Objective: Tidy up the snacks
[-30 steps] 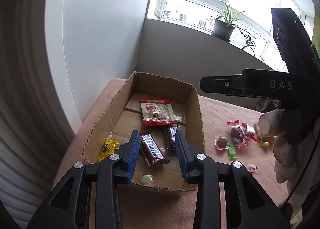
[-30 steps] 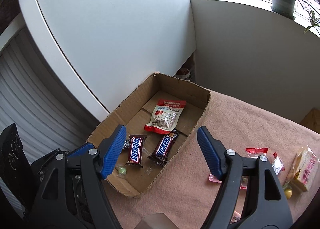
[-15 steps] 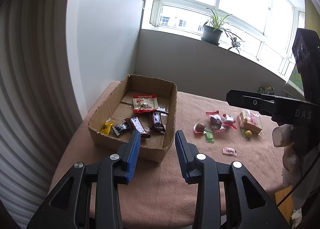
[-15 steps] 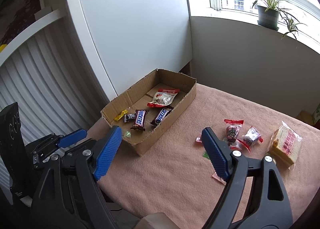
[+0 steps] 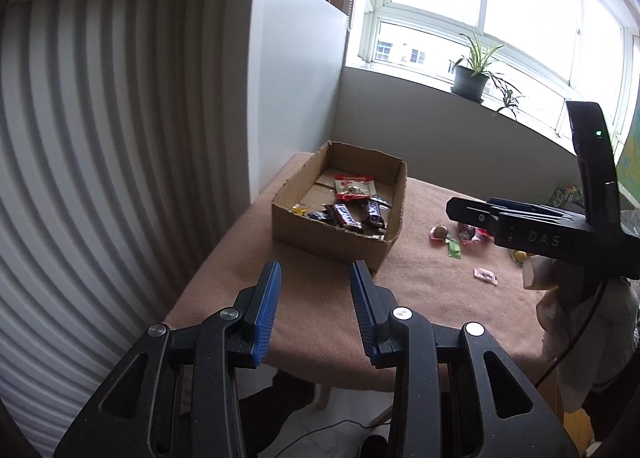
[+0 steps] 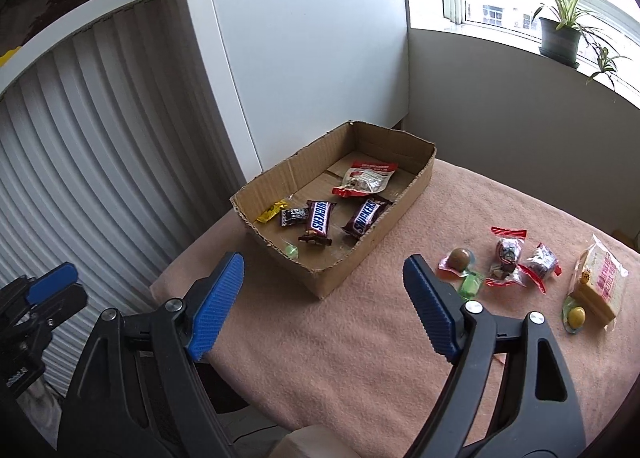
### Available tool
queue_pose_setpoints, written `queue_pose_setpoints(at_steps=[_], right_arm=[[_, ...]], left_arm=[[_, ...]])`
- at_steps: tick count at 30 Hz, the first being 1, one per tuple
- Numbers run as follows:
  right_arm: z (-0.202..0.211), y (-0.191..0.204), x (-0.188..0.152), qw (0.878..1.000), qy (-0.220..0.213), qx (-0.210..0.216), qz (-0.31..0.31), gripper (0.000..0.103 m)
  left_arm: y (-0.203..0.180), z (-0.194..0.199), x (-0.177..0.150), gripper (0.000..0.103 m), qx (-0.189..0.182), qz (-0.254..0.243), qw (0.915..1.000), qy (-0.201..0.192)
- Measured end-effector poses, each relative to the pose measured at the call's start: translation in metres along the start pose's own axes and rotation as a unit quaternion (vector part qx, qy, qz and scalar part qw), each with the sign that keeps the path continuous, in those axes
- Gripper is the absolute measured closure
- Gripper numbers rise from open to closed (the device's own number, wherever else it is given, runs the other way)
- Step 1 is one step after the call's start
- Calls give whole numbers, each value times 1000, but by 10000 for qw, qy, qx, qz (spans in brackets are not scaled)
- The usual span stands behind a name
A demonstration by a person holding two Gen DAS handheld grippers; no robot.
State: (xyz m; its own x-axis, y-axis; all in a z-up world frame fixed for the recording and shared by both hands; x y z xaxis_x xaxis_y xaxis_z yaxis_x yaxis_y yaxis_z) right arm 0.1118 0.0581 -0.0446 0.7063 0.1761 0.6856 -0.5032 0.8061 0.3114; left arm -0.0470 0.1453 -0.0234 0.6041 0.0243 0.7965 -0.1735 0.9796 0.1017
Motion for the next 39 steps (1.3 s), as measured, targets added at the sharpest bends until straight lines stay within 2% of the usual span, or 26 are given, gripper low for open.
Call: queue_pose_setpoints(at_steps=[5, 9, 12, 15, 18, 24, 31, 35, 39], right_arm=[[-13, 28, -12, 9998, 99, 113, 99, 19], [-14, 39, -17, 9995, 91, 177, 241, 19], [-8, 35, -20, 9993, 122, 246, 239, 19], [3, 18, -23, 9997, 23, 123, 221, 19], [14, -9, -26, 10000, -4, 8, 6, 19], [42, -94, -35, 9957, -153, -728, -554, 19], [64, -197, -45, 9805, -96, -1403, -1372, 19], [55, -234, -48, 9753, 91, -1316, -1769, 19], [38, -240, -49, 9792, 191, -1003, -1753, 19]], left_arm=[[29, 35, -9, 69, 438, -36, 9990, -7], [36, 54, -13, 69, 703, -134, 9974, 0], [34, 61, -14, 69, 754, -128, 9970, -60], [25, 56, -14, 69, 670, -176, 9976, -88], [9, 41, -12, 69, 410, -206, 9989, -61], [-25, -3, -17, 69, -277, -243, 9993, 95], [-76, -72, -21, 69, -1175, -491, 9909, 429], [-111, -107, -13, 69, -1575, -702, 9833, 588], [-140, -134, 2, 69, -1872, -851, 9764, 665]])
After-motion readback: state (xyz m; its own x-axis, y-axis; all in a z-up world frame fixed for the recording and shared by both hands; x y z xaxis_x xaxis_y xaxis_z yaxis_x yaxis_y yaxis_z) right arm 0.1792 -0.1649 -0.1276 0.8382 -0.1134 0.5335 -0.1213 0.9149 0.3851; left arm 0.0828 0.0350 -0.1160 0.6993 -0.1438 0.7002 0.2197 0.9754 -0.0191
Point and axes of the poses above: each gripper's, at about its wrist camera, not at the fingertips, and z roughly against the way its jaws point, y to its left, x to its top, the point moved 4 cm from there along -z, roughly the way its jaws point, and after that the axes turned 15 degrees about -z, right-handed, at the moved point
